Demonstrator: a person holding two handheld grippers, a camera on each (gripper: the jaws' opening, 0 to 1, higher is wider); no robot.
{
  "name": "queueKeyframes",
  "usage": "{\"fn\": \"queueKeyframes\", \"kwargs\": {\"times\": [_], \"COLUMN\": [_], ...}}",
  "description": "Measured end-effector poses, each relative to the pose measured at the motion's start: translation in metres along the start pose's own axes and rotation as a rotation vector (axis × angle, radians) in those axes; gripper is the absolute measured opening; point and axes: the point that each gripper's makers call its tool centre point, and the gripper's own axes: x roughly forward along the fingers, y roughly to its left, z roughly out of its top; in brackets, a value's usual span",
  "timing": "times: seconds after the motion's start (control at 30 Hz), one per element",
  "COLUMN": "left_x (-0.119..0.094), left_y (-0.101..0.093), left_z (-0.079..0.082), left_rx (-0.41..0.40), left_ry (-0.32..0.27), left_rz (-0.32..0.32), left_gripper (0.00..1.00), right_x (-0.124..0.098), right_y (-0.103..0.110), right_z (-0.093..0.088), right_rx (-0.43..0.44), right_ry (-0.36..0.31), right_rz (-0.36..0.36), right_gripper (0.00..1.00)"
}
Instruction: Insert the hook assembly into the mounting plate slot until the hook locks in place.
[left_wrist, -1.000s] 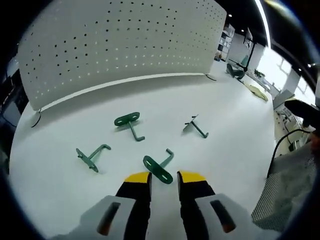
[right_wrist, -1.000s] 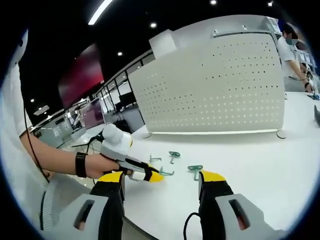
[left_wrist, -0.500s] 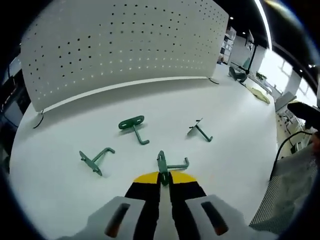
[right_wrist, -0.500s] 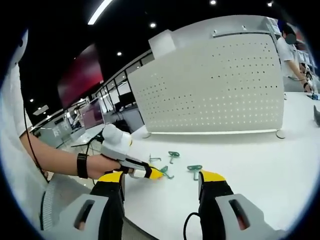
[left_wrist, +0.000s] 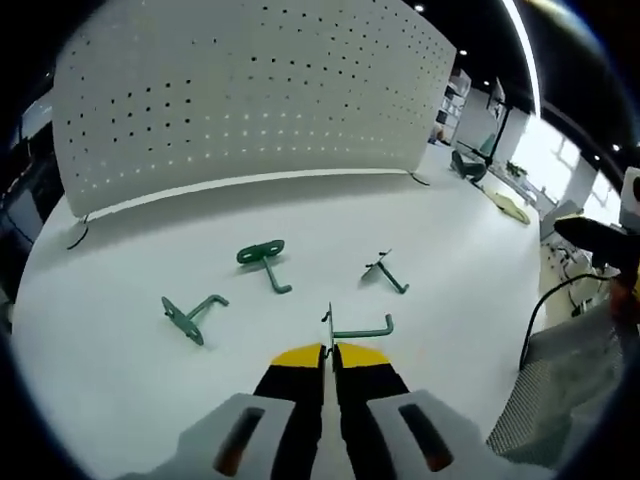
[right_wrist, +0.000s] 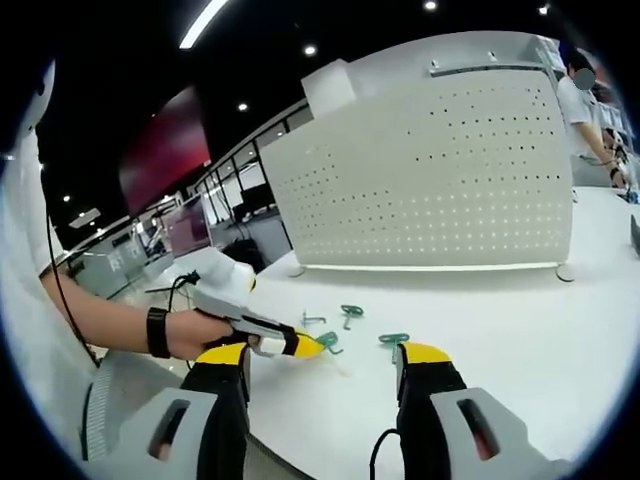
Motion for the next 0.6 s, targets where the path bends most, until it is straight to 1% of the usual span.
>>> {"fn": "queueKeyframes", "kwargs": {"times": [0.1,0.23,0.33,0.5,0.6], "left_x": [-0.008,-0.015,-0.023,-0.034,-0.040], "left_y": [-0.005,-0.009,-0.013,-0.018,-0.021], "left_z": [0.006,0.011,0.017,0.024,0.028], "left_rx": [0.008,-0.004,-0.010,-0.011,-0.009], "left_ry": [-0.035,-0.059,-0.092,-0.124,-0.146], "left_rz": [-0.009,-0.022,-0.037,-0.046,-0.057], "left_gripper": [0.04,0.04,0.04,0.04,0.04], "right_x": [0.001,0.004,0.005,0.008,0.010], "right_y": [0.002,0.005,0.007,0.011,0.013], "right_z": [0.002,0.004,0.005,0.005,0.007], "right_rx": [-0.005,-0.009,-0.012,-0.023,-0.026], "right_ry": [-0.004,-0.004,-0.005,0.007,0.001], "right_rz": [0.007,0.019,0.029,0.045,0.053], "right_gripper": [0.59,0.58,0.57,0.57,0.56]}}
